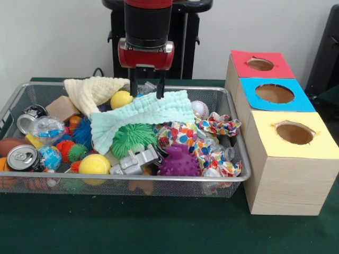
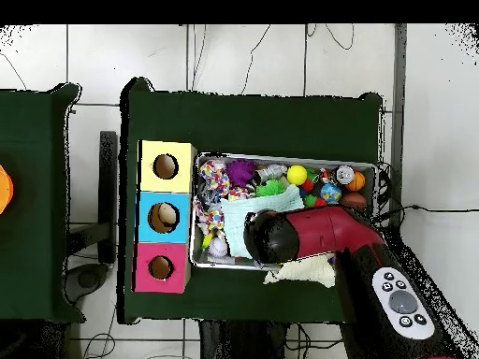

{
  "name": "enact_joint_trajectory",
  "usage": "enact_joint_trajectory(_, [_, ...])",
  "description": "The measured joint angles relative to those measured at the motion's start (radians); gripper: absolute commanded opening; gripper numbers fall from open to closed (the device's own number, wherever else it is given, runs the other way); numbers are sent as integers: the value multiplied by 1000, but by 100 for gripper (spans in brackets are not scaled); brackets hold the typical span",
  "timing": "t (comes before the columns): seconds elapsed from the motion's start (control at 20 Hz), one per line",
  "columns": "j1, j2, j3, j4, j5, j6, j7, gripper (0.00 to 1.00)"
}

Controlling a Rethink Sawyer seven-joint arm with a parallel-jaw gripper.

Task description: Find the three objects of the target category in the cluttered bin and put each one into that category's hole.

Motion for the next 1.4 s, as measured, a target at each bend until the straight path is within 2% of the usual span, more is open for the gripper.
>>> enact_joint_trajectory(0.25, [-9,5,0,-1,34,27,0,100])
enact_joint_trajectory(0.55, [-9,53,0,-42,41,109,0,100])
enact_joint_trajectory(1.0, [-11,181,3,-219,41,215,0,100])
enact_joint_trajectory(1.4, [-18,251,18,-352,45,280,0,100])
